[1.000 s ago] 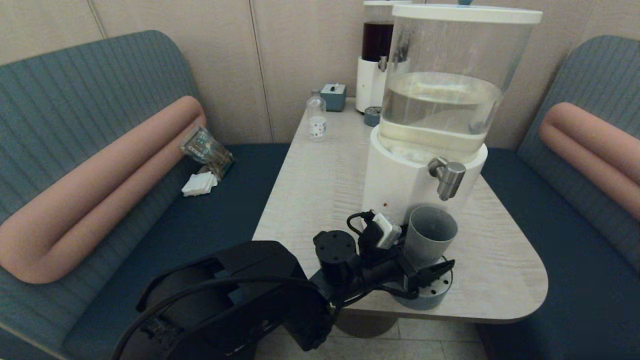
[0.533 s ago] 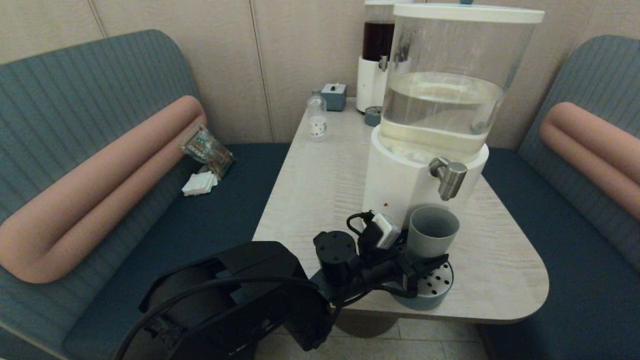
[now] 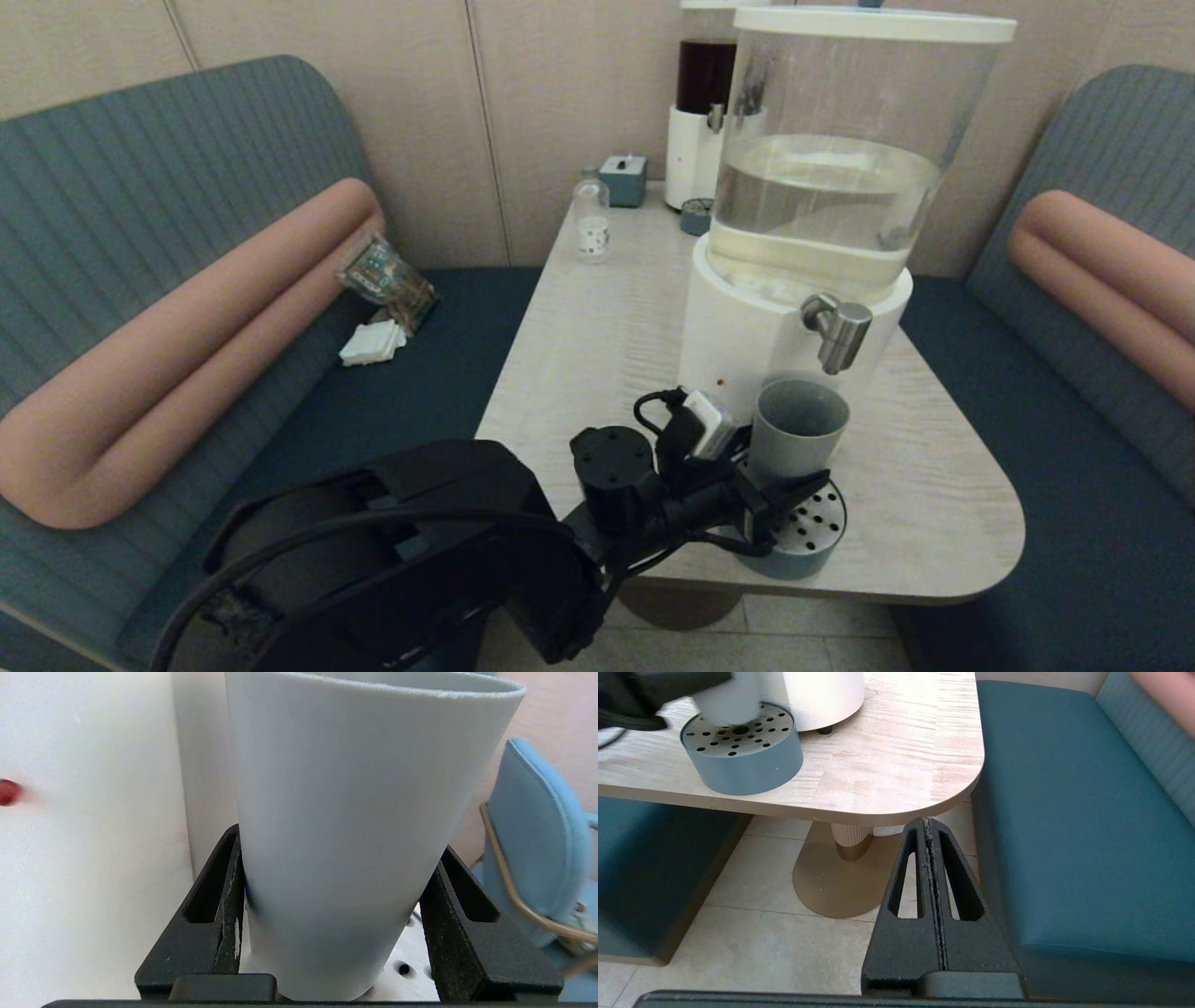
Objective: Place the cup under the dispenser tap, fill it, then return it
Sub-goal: Place the cup next to the water dispenser
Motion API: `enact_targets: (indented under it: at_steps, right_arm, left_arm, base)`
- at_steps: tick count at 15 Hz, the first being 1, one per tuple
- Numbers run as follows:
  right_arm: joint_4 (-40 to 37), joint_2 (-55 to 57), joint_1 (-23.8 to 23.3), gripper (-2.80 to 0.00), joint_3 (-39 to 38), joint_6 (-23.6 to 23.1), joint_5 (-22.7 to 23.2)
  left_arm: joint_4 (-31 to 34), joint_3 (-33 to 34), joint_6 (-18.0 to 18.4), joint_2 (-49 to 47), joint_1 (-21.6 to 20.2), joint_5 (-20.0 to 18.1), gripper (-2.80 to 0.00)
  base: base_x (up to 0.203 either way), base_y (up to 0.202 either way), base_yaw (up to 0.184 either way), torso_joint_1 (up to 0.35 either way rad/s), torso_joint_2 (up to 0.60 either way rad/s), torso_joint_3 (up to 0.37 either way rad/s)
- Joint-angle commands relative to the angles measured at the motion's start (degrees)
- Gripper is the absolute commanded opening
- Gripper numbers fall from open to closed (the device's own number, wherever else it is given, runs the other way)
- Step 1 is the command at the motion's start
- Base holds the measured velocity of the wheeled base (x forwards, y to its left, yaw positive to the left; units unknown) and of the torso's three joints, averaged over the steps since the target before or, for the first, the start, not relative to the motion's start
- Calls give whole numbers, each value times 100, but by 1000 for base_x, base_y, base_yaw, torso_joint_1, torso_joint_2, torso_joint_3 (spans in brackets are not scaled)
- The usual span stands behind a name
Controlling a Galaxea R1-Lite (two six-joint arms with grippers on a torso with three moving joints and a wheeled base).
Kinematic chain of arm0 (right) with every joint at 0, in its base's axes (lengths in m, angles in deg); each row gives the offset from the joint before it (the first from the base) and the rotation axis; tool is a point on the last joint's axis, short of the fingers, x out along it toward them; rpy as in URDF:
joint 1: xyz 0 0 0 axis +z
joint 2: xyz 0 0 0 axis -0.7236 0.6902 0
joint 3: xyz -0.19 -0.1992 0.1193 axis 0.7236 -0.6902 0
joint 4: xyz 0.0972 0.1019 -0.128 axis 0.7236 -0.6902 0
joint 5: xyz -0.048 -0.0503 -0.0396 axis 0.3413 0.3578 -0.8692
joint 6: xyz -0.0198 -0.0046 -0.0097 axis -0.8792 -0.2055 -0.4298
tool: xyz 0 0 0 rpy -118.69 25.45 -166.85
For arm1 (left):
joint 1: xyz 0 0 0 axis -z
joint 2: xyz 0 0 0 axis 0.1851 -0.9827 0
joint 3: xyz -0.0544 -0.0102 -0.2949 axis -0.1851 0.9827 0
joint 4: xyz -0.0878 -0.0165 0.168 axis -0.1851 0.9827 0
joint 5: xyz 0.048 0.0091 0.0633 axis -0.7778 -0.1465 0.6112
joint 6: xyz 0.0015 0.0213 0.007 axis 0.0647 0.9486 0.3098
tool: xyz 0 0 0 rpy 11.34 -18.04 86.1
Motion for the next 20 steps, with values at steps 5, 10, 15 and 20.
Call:
enact_targets:
  at_steps: [5,10,15,20]
  right_arm:
    - [-2,9,-4,-280,0,-3,-2]
    - [-2,9,-4,-280,0,-3,-2]
    - [-2,1,-4,-280,0,-3,-2]
    - [-1,9,0,-280,0,-3,-2]
  left_arm:
    - [-51,1001,20,879,-210,13,-280]
    - [-51,1467,37,1330,-676,15,-280]
    - [-51,1931,40,1721,-1453,-21,-280]
    - [-51,1832,51,1611,-2495,-234,-280]
  base:
    - [0,0,0,0,0,0]
    - [0,0,0,0,0,0]
    - [0,0,0,0,0,0]
    - [0,0,0,0,0,0]
